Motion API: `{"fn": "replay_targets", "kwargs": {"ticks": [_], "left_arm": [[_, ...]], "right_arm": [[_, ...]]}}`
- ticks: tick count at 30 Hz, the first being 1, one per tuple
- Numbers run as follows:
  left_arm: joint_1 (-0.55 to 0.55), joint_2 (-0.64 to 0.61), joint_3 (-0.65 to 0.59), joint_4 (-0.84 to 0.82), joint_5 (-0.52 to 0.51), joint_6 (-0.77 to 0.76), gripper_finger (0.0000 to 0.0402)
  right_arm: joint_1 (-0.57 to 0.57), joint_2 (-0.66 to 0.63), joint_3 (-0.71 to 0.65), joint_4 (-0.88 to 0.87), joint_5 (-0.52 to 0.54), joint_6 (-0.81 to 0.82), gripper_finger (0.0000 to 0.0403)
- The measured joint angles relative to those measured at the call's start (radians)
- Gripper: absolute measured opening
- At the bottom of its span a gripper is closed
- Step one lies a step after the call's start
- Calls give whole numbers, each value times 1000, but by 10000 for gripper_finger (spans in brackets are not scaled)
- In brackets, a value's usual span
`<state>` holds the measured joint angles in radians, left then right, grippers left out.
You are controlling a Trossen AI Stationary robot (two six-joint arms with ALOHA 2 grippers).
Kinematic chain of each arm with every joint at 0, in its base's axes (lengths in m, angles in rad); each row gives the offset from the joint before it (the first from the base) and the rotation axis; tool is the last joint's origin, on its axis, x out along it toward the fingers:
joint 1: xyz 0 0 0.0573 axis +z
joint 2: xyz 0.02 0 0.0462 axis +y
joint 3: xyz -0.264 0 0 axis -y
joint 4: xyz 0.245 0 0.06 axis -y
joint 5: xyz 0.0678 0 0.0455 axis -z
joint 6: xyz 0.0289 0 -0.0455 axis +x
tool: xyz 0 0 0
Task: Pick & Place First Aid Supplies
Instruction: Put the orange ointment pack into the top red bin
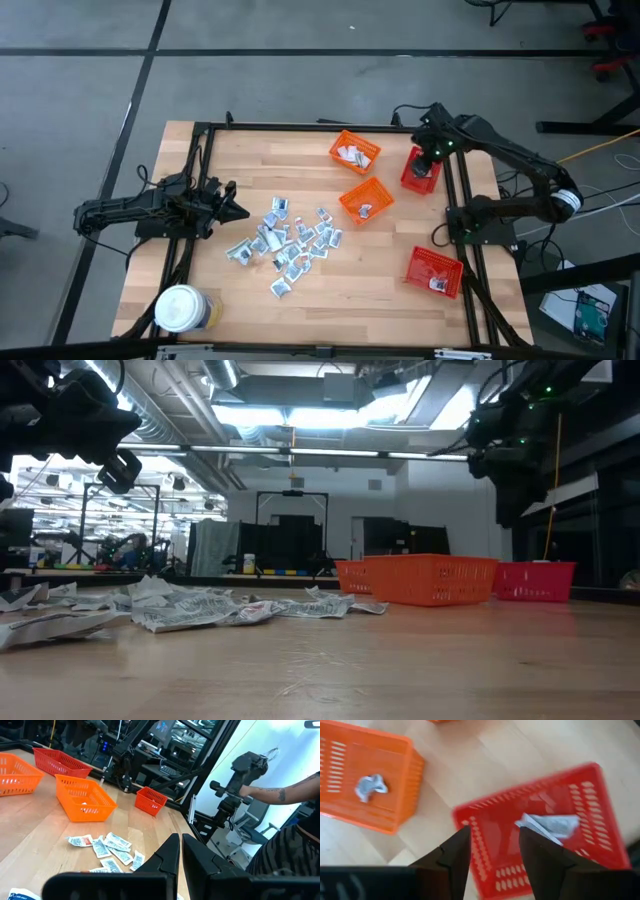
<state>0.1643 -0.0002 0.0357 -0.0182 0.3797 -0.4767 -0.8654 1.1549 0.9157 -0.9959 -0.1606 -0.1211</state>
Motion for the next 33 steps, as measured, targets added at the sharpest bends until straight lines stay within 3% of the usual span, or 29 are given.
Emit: {"fn": "replay_targets", "kwargs": {"ticks": [8, 22, 33], "left_arm": [[0, 0, 0, 0, 0, 0, 15], [0, 0, 0, 0, 0, 0, 15], [0, 0, 0, 0, 0, 0, 15]], "right_arm": [[202, 0, 0, 164, -79, 89, 166], [501, 10, 0, 504, -79, 110, 166], [664, 164, 0, 664, -106, 86, 166]]}}
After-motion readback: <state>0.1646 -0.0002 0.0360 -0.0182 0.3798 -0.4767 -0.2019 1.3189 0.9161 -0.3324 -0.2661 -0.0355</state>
